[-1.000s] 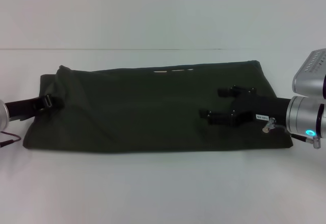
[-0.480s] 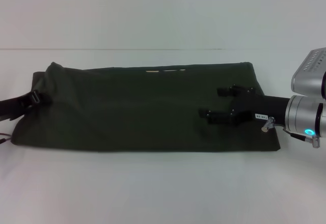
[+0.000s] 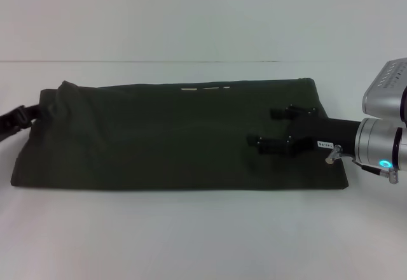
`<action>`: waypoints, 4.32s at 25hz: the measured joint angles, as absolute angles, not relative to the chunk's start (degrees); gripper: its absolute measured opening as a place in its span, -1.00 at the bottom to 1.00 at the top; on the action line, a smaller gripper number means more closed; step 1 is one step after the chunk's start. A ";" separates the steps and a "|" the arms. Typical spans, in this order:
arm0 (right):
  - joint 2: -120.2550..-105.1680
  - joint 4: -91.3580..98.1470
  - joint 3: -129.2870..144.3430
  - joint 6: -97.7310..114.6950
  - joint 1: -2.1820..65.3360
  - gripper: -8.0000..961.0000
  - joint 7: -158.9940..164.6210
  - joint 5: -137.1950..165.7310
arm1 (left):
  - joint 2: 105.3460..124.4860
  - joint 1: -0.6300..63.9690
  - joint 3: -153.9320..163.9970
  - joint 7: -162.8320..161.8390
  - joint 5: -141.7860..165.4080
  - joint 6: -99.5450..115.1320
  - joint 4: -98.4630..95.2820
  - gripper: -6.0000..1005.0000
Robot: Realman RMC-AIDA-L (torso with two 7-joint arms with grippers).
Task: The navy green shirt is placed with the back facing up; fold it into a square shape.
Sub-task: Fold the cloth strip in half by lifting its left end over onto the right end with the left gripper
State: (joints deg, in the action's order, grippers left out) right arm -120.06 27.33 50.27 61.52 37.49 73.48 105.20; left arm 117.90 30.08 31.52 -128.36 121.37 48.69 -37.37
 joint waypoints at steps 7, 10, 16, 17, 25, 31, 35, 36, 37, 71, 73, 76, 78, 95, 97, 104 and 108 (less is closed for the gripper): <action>-120.04 27.33 50.27 61.51 37.54 0.92 73.48 105.24 | 117.65 29.33 27.25 -128.79 120.53 52.16 -41.77 0.04; -120.05 27.33 50.27 61.43 37.53 0.92 73.48 105.24 | 117.22 30.37 27.52 -128.90 119.19 58.49 -41.58 0.06; -120.06 27.04 50.27 61.31 37.62 0.92 73.48 105.22 | 116.92 33.67 31.80 -128.35 119.68 60.71 -36.54 0.11; -120.06 26.89 50.27 61.20 37.67 0.92 73.48 105.21 | 116.84 33.88 33.09 -128.34 119.75 59.05 -35.61 0.11; -120.05 26.48 50.27 60.43 37.88 0.92 73.48 105.40 | 116.58 33.26 35.70 -128.31 120.22 50.49 -33.14 0.16; -120.05 26.45 50.27 60.40 38.09 0.92 73.48 105.34 | 116.53 32.52 36.07 -128.18 120.44 47.92 -32.57 0.20; -120.05 26.45 50.27 60.38 38.27 0.92 73.48 105.45 | 116.45 32.40 36.12 -128.15 121.90 46.87 -32.25 0.23; -120.05 26.45 50.27 60.38 38.28 0.92 73.48 105.46 | 116.45 32.40 36.10 -128.14 122.28 46.69 -32.11 0.23; -120.05 26.45 50.27 60.38 38.28 0.92 73.48 105.47 | 116.45 32.40 36.09 -128.14 122.60 46.56 -31.98 0.24; -120.05 26.01 50.27 60.02 38.45 0.93 73.48 105.34 | 116.35 31.09 35.51 -126.86 122.68 43.73 -32.66 0.76; -120.05 26.01 50.27 59.95 38.50 0.93 73.48 105.37 | 116.36 31.18 35.52 -126.85 122.69 43.64 -32.58 0.76; -120.05 26.01 50.27 59.92 38.52 0.92 73.48 105.38 | 116.36 31.25 35.65 -126.84 122.70 43.62 -32.55 0.76; -120.06 26.01 50.27 59.90 38.51 0.92 73.48 105.35 | 116.36 31.29 35.71 -126.83 122.75 43.60 -32.51 0.76; -120.05 26.01 50.27 59.62 38.58 0.92 73.48 105.29 | 117.79 33.05 36.03 -126.82 122.69 46.96 -32.34 0.76; -120.05 26.01 50.27 59.62 38.58 0.92 73.48 105.29 | 118.35 33.70 36.04 -126.78 122.67 47.78 -32.33 0.76; -120.05 25.89 50.27 59.64 38.58 0.92 73.48 105.37 | 118.62 34.26 36.03 -126.73 122.82 48.11 -32.37 0.74; -120.05 25.85 50.27 59.67 38.53 0.92 73.48 105.39 | 118.67 33.85 35.72 -126.80 122.75 48.42 -32.42 0.63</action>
